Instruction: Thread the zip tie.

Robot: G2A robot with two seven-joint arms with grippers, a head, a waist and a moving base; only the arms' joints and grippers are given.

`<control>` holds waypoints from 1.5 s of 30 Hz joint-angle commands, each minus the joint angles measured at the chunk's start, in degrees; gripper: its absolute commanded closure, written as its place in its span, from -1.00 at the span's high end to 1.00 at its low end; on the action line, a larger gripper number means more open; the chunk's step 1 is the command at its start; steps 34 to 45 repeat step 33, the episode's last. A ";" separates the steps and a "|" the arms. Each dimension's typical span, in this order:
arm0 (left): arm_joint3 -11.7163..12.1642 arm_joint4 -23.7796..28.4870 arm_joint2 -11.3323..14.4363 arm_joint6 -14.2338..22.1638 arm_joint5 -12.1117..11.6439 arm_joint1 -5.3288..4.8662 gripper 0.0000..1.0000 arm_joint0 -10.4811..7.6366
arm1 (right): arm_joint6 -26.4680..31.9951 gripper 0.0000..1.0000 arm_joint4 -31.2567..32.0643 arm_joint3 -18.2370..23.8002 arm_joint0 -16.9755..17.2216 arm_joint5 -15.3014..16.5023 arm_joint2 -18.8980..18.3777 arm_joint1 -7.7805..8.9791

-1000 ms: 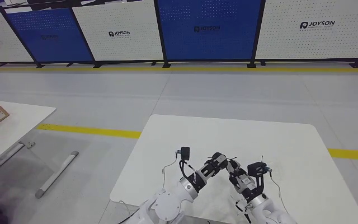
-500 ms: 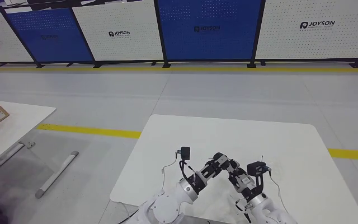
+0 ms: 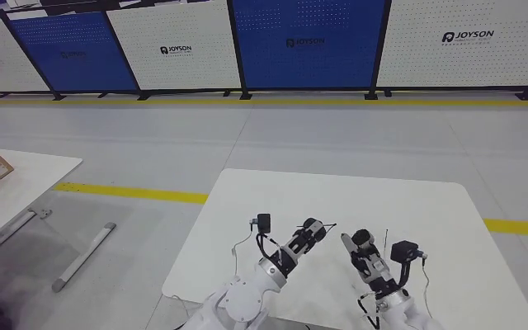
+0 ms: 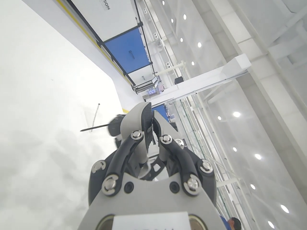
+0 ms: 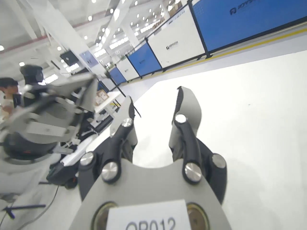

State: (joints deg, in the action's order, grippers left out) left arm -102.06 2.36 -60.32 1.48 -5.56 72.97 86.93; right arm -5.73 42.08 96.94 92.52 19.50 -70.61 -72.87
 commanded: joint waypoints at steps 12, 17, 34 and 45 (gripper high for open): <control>4.75 5.71 -5.09 -3.95 -2.44 -0.26 -1.00 2.45 | -12.91 1.00 -12.69 9.43 12.13 -0.01 -13.47 3.71; 6.26 6.33 -6.51 -6.32 -2.39 -0.21 -1.00 2.41 | -14.65 1.00 -18.12 9.52 15.24 -0.01 -17.38 4.36; 6.55 6.97 -6.45 -6.01 -2.65 -0.15 -1.00 2.22 | -14.65 1.00 -18.12 9.52 15.24 -0.01 -17.38 4.36; 6.55 6.97 -6.45 -6.01 -2.65 -0.15 -1.00 2.22 | -14.65 1.00 -18.12 9.52 15.24 -0.01 -17.38 4.36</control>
